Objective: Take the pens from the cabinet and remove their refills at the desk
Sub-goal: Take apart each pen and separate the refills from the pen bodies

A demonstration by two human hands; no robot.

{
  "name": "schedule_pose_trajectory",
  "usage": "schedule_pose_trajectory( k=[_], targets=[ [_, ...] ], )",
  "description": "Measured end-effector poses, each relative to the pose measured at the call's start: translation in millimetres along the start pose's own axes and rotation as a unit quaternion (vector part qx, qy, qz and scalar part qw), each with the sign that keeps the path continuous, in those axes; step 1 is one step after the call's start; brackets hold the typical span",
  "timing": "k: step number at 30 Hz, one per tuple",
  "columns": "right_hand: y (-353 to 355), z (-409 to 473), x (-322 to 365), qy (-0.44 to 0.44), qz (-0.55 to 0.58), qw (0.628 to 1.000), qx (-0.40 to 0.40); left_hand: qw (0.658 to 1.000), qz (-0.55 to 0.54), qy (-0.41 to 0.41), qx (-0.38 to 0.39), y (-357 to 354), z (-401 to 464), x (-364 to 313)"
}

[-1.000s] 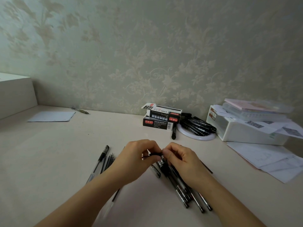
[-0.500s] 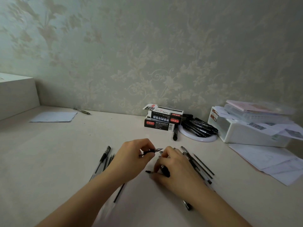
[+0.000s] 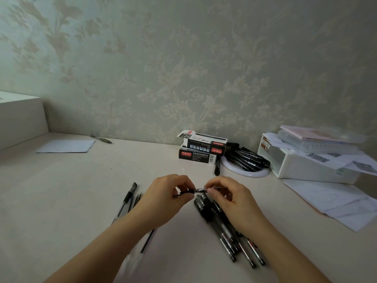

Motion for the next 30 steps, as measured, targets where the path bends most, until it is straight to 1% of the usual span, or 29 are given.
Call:
schedule_pose_trajectory(
  k=[2,5,10,14,25,30],
  targets=[
    [-6.6,-0.3,-0.2,-0.003,0.01,1.0,0.019,1.0,0.005,-0.01,0.005,0.3,0.0,-2.4],
    [-9.5,-0.7,-0.5,-0.008,0.036,0.999,0.023,1.0,0.008,-0.019,0.007,0.8,0.4,-4.4],
    [-8.9,-0.3,-4.9,-0.022,0.072,0.997,0.035,1.0,-0.009,-0.012,0.002,1.8,0.8,-2.5],
    [-15.2,-0.8,-6.0,-0.021,0.077,0.995,0.065,0.999,0.006,-0.045,0.016,0.2,-0.8,-13.3],
    [-11.1,-2.3,-10.5,-0.034,0.13,0.989,0.059,0.999,-0.006,-0.038,0.003,1.6,-1.1,-17.8],
    [-8.3,-0.8,-7.8,-0.024,0.135,0.989,0.059,0.999,-0.031,-0.034,-0.009,5.1,-1.1,-19.4]
  ],
)
Point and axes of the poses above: each hand's wrist, its own z-axis towards the middle knuckle, its own y-axis out of the back of the hand, x = y × z, the point moved 10 cm from there along z, towards the middle knuckle, and after that the axes turned 11 degrees about z, right-handed, at the moved point
